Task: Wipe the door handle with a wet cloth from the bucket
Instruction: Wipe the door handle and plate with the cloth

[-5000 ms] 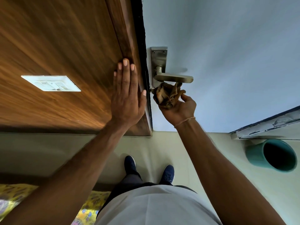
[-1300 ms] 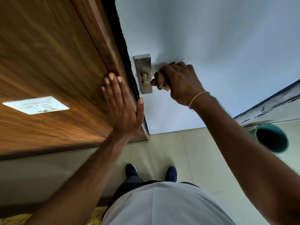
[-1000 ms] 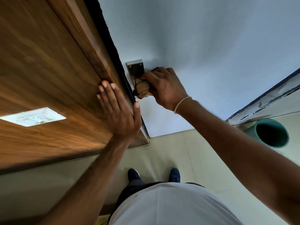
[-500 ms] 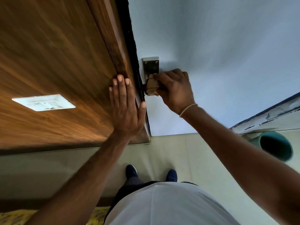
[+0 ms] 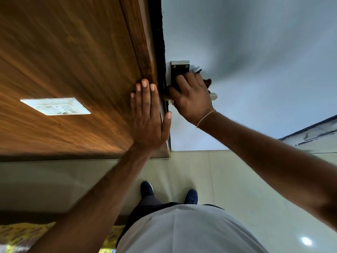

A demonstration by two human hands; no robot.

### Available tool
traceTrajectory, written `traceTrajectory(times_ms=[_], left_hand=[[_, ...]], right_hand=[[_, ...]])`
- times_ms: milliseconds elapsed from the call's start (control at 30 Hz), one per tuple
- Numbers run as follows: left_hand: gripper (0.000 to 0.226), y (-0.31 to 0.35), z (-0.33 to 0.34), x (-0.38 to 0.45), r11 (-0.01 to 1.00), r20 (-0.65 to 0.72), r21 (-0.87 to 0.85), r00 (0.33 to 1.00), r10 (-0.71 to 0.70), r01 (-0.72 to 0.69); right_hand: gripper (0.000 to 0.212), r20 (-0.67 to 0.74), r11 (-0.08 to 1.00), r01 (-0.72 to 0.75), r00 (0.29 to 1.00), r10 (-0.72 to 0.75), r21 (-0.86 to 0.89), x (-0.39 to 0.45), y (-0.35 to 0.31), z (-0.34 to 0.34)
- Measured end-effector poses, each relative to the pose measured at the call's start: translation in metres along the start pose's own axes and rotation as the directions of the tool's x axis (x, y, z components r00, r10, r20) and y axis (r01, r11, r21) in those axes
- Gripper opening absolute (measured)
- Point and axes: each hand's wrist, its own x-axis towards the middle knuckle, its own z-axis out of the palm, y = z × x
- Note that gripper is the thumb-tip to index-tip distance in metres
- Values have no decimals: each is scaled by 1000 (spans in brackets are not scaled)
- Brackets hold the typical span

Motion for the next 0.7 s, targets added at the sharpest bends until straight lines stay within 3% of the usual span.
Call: traceTrajectory(times_ms=[167,233,333,467,600,700], left_hand=[[77,-1,-1,0,1000,19,2,1000,3,-3],[78,1,-1,0,1000,16,-1,1000,-14,14],[77,1,-3,-1,1000,13,6,1000,-17,17],[77,-3,-8,0,1000,33,1,999,0,0],[76,-3,-11,0,1000,38,-6,999,8,-8],[74,-4,-14,0,1000,36,-12,999,26,-26]], right_hand=[[19,15,977,198,980,-198,-76,8,8,-3],[17,-19,990,128,991,-129,-61,2,11,-6],[26,-56,991,-136,989,136,4,-16,5,-10],[43,-33,891,-434,897,441,133,-36,-9,-9],[46,-27,865,-479,873,488,150,-38,-9,-6],[45,-28,895,-426,901,433,132,-35,-11,-6]])
